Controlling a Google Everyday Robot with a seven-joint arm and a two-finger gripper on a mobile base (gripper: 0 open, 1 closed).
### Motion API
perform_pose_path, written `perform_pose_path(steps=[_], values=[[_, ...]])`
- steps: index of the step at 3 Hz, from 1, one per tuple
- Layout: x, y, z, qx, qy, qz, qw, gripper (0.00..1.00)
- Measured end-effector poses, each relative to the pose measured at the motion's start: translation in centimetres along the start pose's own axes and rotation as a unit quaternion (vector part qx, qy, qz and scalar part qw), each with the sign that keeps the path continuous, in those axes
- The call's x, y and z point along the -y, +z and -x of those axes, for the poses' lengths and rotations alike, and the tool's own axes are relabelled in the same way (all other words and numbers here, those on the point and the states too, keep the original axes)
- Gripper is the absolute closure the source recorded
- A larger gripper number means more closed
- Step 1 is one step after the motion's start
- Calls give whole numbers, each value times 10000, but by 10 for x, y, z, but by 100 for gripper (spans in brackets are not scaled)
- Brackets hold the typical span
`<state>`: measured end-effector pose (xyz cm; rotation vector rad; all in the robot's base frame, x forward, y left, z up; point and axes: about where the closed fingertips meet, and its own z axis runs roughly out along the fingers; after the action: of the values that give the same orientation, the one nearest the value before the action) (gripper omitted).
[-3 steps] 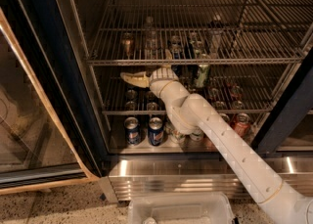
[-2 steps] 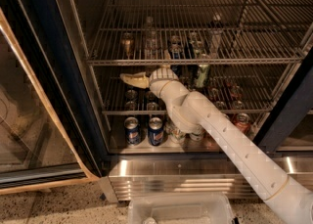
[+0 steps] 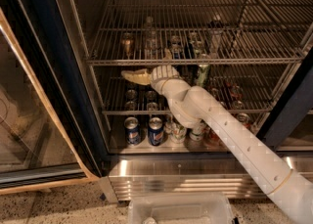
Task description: Pick water bottle from middle shelf of fridge
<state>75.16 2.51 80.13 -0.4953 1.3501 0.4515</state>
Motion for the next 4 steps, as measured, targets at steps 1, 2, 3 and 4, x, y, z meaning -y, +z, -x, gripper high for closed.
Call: perform_pose_path(steps=[1, 2, 3, 4], values=[[3, 4, 0, -52, 41, 18, 10000, 1], [6, 4, -1, -106, 4, -47, 9999, 8], [7, 7, 0, -118, -60, -111, 9999, 16], [7, 10, 1, -132, -131, -191, 9996, 15]])
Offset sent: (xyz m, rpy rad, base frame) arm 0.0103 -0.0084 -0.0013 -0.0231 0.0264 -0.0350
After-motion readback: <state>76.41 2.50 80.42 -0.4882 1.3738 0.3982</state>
